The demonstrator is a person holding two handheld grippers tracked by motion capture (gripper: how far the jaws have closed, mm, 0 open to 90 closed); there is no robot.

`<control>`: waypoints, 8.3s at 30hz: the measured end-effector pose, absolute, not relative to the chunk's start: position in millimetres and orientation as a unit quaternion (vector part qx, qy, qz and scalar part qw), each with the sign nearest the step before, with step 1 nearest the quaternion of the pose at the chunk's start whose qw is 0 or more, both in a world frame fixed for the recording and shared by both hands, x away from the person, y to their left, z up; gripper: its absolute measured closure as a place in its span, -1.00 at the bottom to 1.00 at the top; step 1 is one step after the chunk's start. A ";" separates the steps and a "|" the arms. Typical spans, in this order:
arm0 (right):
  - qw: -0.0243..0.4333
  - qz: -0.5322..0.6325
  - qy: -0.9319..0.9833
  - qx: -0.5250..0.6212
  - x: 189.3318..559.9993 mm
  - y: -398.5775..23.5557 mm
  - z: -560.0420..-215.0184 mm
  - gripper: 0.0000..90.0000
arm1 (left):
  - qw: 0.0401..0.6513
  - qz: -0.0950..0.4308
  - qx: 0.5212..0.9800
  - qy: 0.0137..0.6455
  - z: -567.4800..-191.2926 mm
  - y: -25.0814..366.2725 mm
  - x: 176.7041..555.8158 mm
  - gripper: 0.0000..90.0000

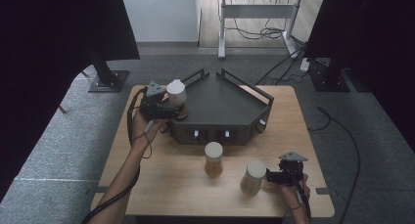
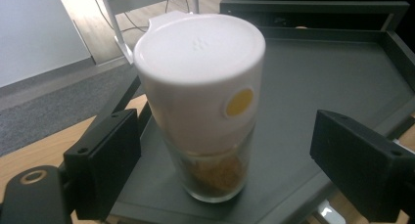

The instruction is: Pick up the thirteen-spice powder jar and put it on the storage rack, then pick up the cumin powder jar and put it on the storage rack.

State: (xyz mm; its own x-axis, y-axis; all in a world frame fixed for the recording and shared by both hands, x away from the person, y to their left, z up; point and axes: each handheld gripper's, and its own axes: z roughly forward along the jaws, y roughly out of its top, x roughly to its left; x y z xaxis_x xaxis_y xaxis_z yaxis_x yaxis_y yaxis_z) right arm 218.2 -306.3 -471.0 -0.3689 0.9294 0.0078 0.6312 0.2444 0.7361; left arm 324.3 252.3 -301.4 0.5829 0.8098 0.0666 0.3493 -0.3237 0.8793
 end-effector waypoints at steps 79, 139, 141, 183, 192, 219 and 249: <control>0.223 0.334 0.757 0.515 218.1 -306.2 -471.0 -0.90 | 0.414 0.197 0.798 0.390 -401.2 315.8 221.1 -0.76; 0.224 0.334 0.756 0.517 217.6 -305.8 -471.0 -0.90 | 0.377 0.166 0.805 0.427 -462.0 314.1 223.6 -0.76; 0.224 0.334 0.756 0.517 217.6 -305.8 -471.0 -0.90 | 0.375 0.166 0.806 0.427 -462.7 313.7 223.7 -0.76; 0.289 0.394 0.718 0.495 151.9 -307.4 -401.4 -0.80 | 0.346 0.193 0.812 0.429 -465.3 301.3 219.7 -0.92; 0.281 0.392 0.736 0.475 138.0 -297.9 -378.9 -0.80 | 0.346 0.192 0.812 0.429 -465.2 301.3 219.9 -0.93; 0.265 0.433 0.770 0.386 127.8 -236.6 -357.1 -0.81 | 0.345 0.191 0.814 0.426 -464.9 302.2 220.5 -0.93; 0.270 0.428 0.768 0.393 140.5 -163.3 -382.1 -0.77 | 0.346 0.190 0.815 0.425 -464.9 302.7 220.8 -0.93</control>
